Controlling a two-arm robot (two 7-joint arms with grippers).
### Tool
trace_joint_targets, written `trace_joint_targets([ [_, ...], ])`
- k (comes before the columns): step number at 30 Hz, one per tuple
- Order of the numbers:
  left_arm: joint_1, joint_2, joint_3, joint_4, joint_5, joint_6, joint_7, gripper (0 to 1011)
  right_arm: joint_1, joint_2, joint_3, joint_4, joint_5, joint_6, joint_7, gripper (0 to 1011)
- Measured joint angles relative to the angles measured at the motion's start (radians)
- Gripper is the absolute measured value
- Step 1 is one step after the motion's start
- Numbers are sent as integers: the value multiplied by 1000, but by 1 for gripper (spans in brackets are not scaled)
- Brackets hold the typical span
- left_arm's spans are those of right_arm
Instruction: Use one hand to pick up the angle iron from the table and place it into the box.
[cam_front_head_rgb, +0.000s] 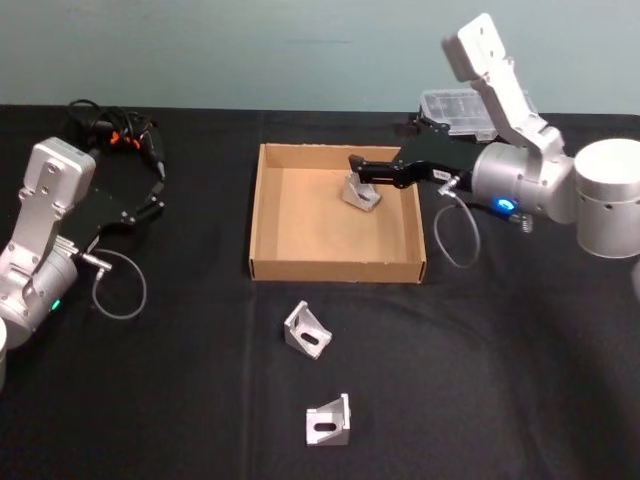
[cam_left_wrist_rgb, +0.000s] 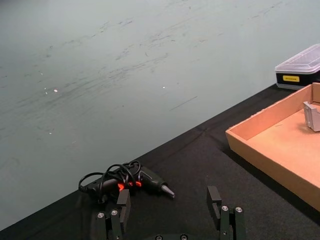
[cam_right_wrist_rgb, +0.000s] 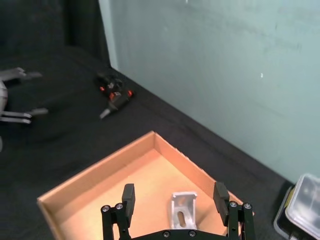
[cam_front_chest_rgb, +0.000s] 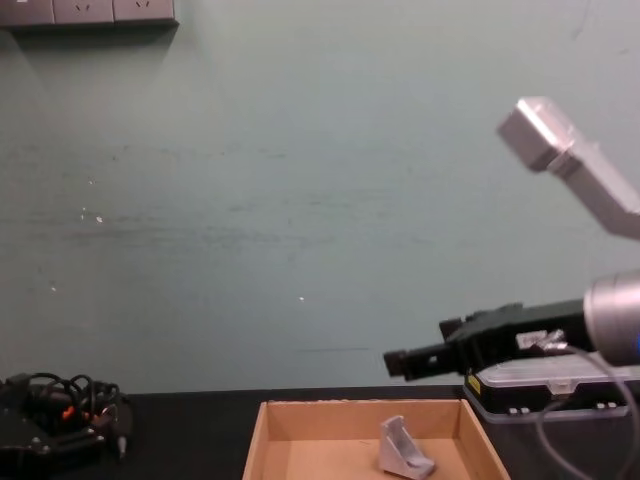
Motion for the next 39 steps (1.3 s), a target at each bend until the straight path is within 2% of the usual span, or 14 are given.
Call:
trace_joint_targets([
  [9,0,0,0,0,0,0,0,1000,-127,84,48,-259,33,22,-28,1003],
  [18,0,0,0,0,0,0,0,1000,-242,151,61,-433,82,51,-29,1003],
  [21,0,0,0,0,0,0,0,1000,-265,162,60,-459,94,58,-30,1003],
  [29,0,0,0,0,0,0,0,1000,-330,190,28,-514,132,77,-29,1002],
  [39,0,0,0,0,0,0,0,1000,-356,201,-23,-531,158,90,-24,1003],
])
